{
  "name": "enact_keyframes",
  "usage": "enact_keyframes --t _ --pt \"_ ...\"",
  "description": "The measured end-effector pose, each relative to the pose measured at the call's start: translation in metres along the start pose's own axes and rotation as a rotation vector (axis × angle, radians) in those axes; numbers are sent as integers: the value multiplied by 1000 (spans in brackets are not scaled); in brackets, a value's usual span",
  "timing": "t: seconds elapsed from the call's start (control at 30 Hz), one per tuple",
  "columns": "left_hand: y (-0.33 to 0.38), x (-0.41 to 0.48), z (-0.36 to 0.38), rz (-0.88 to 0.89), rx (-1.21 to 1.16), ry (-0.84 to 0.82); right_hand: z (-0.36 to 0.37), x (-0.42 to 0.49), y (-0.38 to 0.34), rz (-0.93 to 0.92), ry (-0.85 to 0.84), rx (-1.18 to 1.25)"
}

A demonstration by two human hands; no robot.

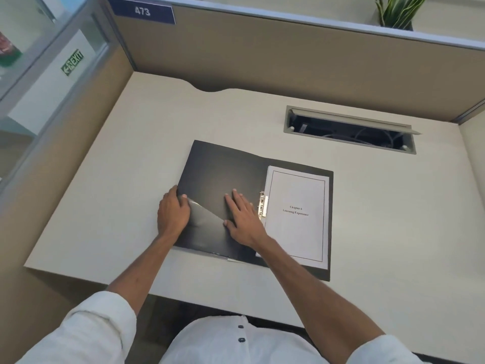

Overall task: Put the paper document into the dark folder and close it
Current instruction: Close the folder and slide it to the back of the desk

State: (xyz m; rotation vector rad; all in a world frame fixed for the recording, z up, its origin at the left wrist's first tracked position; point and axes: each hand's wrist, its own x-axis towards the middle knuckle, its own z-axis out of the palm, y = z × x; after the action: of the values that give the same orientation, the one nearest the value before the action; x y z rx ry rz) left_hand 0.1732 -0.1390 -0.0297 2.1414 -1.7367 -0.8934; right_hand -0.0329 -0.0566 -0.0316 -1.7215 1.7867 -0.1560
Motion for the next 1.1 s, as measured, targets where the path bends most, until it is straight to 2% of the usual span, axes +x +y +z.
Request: enact_keyframes --t 0.27,0.4,0.53,0.73,0.9,1.1 --pt "10 -2 -37 71 -151 158 -2 -6 -7 13 -9 44" --pt "18 -3 -64 146 -382 62 -12 -11 -7 19 24 188" --pt "34 -18 -80 216 -554 -117 -25 -20 -11 68 94 493" --pt "70 -67 -65 467 -479 -275 -52 -42 -9 103 288 906" --pt "98 -103 -25 662 -287 -318 -79 -69 11 132 407 1042" --pt "127 -141 33 875 -73 -333 -109 -120 48 155 466 1162"
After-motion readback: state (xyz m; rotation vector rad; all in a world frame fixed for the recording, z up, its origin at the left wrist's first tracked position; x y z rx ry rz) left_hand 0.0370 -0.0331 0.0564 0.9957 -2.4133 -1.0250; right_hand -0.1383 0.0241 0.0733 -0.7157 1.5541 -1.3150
